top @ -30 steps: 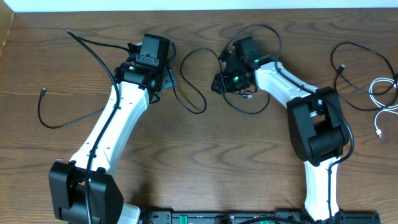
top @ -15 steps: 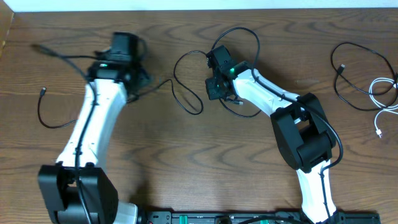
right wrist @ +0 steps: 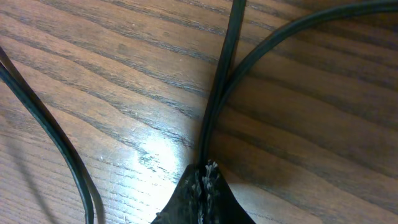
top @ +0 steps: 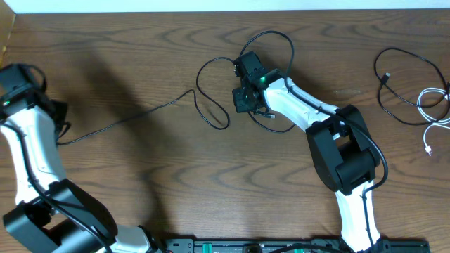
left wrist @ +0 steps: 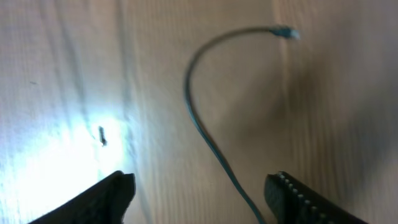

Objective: Untangle cables

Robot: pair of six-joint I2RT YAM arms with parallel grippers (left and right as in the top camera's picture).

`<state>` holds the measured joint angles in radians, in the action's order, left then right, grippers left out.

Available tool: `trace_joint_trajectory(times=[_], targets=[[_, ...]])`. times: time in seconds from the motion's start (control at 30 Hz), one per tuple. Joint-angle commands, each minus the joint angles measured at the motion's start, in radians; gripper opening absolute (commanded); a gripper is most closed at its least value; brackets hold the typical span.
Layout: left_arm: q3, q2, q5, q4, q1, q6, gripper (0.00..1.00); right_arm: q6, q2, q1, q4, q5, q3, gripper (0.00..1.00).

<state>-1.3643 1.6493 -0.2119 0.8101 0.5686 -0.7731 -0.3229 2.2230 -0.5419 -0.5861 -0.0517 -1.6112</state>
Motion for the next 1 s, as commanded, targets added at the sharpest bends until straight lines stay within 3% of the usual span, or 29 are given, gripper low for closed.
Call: trace_joint_trajectory(times=[0.0,0.2,0.63,0.7,0.87,0.97], targets=[[0.013,0.064,-0.009,-0.010,0.080,-0.018,0.62,-0.013,0.055,0.008,-0.016,0.030,0.009,0.01],[0.013,0.168,-0.002,-0.027,0.100,-0.018,0.60,-0.013,0.055,0.008,-0.014,0.030,0.009,0.02],[0.013,0.399,0.159,-0.117,0.100,-0.014,0.60,-0.013,0.055,0.006,-0.013,0.030,0.009,0.03],[0.013,0.422,0.161,-0.116,0.100,-0.013,0.55,-0.013,0.055,0.005,-0.013,0.030,0.009,0.03],[0.013,0.460,0.304,-0.107,0.100,0.082,0.29,-0.004,0.055,0.005,-0.013,0.030,0.009,0.02],[0.013,0.460,0.402,-0.063,0.100,0.115,0.24,-0.002,0.055,0.005,-0.013,0.030,0.009,0.03]])
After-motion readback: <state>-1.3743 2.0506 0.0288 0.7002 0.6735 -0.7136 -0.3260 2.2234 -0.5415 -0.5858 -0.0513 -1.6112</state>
